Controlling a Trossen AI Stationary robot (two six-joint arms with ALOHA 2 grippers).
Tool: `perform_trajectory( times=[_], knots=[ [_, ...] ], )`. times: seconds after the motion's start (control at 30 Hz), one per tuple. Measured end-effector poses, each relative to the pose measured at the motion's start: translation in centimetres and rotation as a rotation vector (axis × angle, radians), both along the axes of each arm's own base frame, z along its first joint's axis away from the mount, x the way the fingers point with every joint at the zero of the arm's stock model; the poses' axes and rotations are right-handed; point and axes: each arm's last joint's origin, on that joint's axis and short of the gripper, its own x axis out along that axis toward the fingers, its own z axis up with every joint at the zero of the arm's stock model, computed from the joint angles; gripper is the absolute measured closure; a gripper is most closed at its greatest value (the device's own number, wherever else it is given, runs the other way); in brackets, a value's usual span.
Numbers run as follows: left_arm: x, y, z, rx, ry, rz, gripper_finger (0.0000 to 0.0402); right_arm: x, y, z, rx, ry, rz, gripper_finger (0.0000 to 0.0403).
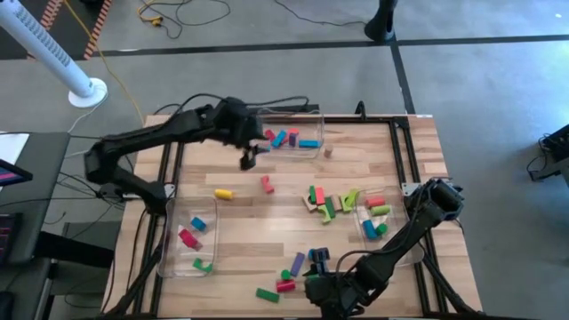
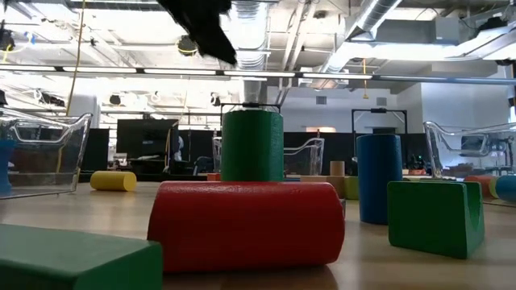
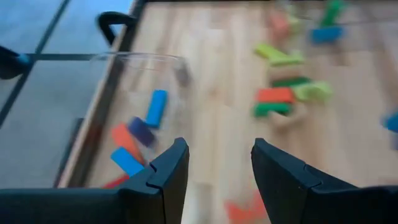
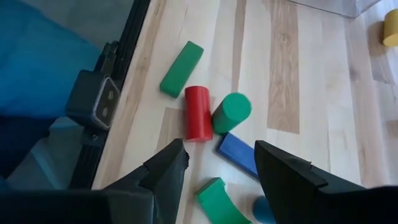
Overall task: Sort blocks by size
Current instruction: Put the yellow cylindrical block into the right transparent bin
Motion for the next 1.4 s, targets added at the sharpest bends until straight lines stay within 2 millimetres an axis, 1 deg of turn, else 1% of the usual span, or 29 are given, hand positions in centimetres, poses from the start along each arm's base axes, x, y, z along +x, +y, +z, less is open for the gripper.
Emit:
perform_trajectory(
  times=[0.13, 0.27, 0.37, 0.43, 0.53, 0.63, 0.7, 0.8, 0.97, 1.17, 1.27, 1.4],
  knots=[
    [-2.9, -3.6, 1.6, 0.002, 0.058, -0.005, 0.0235, 0.2, -0.2, 0.0, 0.001, -0.001, -0.008, 0.0182],
    [-5.9, -6.5, 1.8, -0.014, 0.137, -0.031, 0.0235, 0.6, -0.6, 0.1, 0.008, -0.009, -0.02, 0.0182],
    [-8.0, -8.1, 1.0, -0.038, 0.211, -0.059, 0.0235, 0.9, -0.9, 0.1, 0.013, -0.014, -0.031, 0.0182],
    [-9.1, -8.8, 0.2, -0.038, 0.234, -0.046, 0.0235, 1.2, -1.2, 0.1, 0.016, -0.018, -0.04, 0.0182],
    [-10.1, -9.5, -1.2, -0.03, 0.256, -0.023, 0.0235, 1.6, -1.6, 0.2, 0.022, -0.026, -0.055, 0.0182],
    [-10.2, -9.8, -2.8, -0.028, 0.304, -0.026, 0.0235, 2.1, -2.2, 0.2, 0.024, -0.027, -0.072, 0.0182],
    [-9.7, -9.8, -4.0, -0.03, 0.344, -0.028, 0.0235, 2.3, -2.5, 0.2, 0.02, -0.026, -0.077, 0.0182],
    [-8.3, -9.8, -5.5, -0.025, 0.408, -0.034, 0.0235, 2.6, -2.9, 0.2, 0.006, -0.026, -0.073, 0.0182],
    [-4.8, -9.7, -8.5, 0.005, 0.529, -0.083, 0.0235, 3.0, -3.5, 0.2, -0.009, -0.025, -0.074, 0.0182],
    [-0.8, -9.1, -12.6, 0.025, 0.749, -0.102, 0.0235, 2.8, -3.3, 0.2, -0.01, -0.022, -0.064, 0.0182],
    [0.8, -8.9, -13.9, 0.044, 0.853, -0.111, 0.0235, 2.6, -2.9, 0.2, -0.01, -0.022, -0.054, 0.0182],
    [2.2, -8.3, -15.0, 0.06, 0.965, -0.099, 0.0235, 2.3, -2.5, 0.2, -0.012, -0.022, -0.04, 0.0182]
  ],
)
